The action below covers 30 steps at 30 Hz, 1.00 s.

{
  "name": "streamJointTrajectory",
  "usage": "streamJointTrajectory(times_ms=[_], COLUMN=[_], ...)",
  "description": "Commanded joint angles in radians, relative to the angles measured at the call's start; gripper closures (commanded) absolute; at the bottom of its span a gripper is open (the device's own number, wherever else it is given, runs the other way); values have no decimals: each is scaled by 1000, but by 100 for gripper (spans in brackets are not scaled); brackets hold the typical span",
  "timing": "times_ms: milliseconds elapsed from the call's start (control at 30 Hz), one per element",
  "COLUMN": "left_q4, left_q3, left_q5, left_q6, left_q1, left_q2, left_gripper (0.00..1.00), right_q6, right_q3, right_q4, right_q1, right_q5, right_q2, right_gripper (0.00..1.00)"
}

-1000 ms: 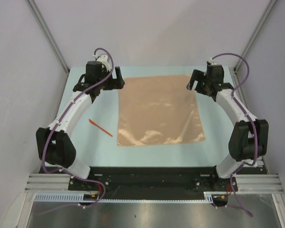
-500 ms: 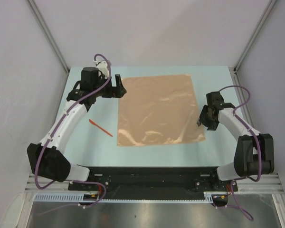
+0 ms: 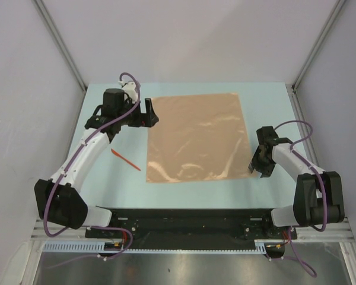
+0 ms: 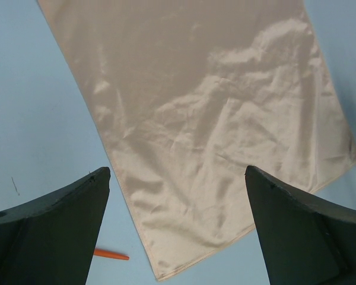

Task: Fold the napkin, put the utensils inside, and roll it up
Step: Fold the napkin

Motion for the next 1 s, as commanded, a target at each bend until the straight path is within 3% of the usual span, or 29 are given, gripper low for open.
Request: streamJointTrajectory(times_ms=[0, 267, 733, 833, 967], left_q4=[34, 32, 29, 29, 31], left_q3=[7, 6, 4, 6, 6], left_q5=[25, 10, 3, 0, 0], left_q6=[2, 7, 11, 13, 11], left_q1=[7, 16, 16, 17, 17], left_q2=[-40, -49, -45, -46, -48], left_gripper=[0, 0, 0, 0, 0], right_q6=[29, 17, 15, 13, 17], right_q3=[-7, -13, -79, -94, -102], right_q4=[35, 70, 168, 178, 181], right_q1=[-4, -13, -30, -31, -38], right_q5=[8, 23, 6, 8, 12], right_q2=[-12, 48, 91, 100, 90], right_gripper=[53, 64, 67, 71, 83])
